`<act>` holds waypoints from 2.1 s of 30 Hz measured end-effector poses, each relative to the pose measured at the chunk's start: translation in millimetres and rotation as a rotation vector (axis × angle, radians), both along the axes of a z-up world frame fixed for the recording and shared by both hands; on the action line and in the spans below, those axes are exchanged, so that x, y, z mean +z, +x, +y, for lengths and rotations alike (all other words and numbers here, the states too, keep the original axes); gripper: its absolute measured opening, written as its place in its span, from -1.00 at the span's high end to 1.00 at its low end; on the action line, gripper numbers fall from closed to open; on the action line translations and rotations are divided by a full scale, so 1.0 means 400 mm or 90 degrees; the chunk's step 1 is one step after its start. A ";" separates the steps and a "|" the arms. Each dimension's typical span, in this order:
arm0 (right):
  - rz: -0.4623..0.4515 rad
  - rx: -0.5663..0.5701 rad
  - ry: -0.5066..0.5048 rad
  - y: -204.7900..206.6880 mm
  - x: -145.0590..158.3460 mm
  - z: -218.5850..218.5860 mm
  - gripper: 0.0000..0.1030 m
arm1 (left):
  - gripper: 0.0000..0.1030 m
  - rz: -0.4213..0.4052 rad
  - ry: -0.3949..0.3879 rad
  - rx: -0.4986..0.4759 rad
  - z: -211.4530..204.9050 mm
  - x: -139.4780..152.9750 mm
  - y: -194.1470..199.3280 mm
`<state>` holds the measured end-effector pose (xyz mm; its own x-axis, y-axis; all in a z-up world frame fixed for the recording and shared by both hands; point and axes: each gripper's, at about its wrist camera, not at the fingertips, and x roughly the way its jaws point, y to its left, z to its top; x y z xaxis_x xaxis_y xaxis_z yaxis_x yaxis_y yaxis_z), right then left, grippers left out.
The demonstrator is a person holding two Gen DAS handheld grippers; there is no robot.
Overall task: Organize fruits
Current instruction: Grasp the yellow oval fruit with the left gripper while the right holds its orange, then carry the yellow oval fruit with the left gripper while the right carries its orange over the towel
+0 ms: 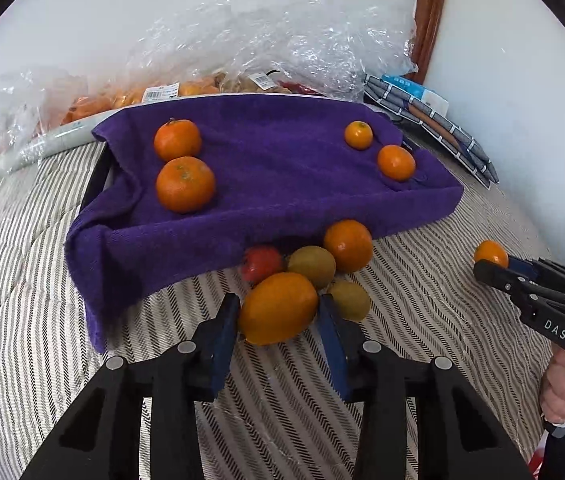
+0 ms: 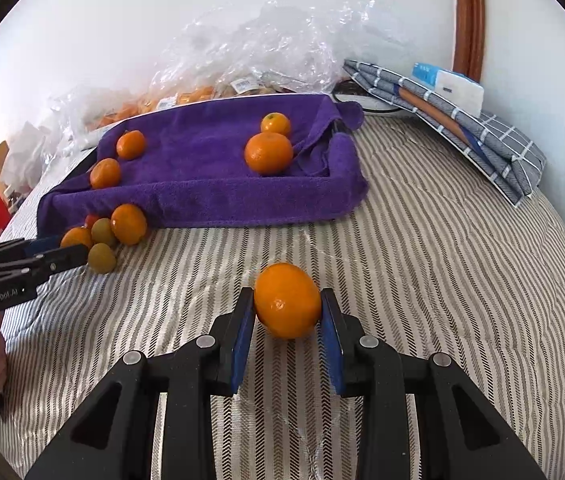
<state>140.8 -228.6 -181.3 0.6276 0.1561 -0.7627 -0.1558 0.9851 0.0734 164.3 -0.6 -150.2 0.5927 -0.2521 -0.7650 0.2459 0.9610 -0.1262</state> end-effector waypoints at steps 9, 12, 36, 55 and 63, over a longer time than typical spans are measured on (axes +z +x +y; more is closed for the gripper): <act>0.001 -0.004 0.020 0.001 0.000 -0.013 0.37 | 0.26 -0.004 -0.046 0.023 0.015 0.010 -0.064; 0.004 -0.003 0.019 0.002 -0.002 -0.013 0.37 | 0.26 -0.022 -0.085 0.046 0.049 0.019 -0.080; -0.046 0.000 0.081 -0.032 0.031 -0.045 0.37 | 0.27 -0.088 -0.160 0.125 0.128 0.026 -0.107; -0.100 -0.006 0.050 0.085 0.157 -0.011 0.37 | 0.27 -0.082 -0.178 0.189 0.212 0.086 -0.041; -0.072 -0.017 0.036 0.203 0.098 -0.004 0.37 | 0.27 -0.068 -0.156 0.225 0.222 0.093 0.096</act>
<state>221.8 -230.4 -142.2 0.7135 0.1791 -0.6774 -0.1403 0.9837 0.1124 202.7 88.3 -113.0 0.7477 -0.1859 -0.6375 -0.0684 0.9334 -0.3523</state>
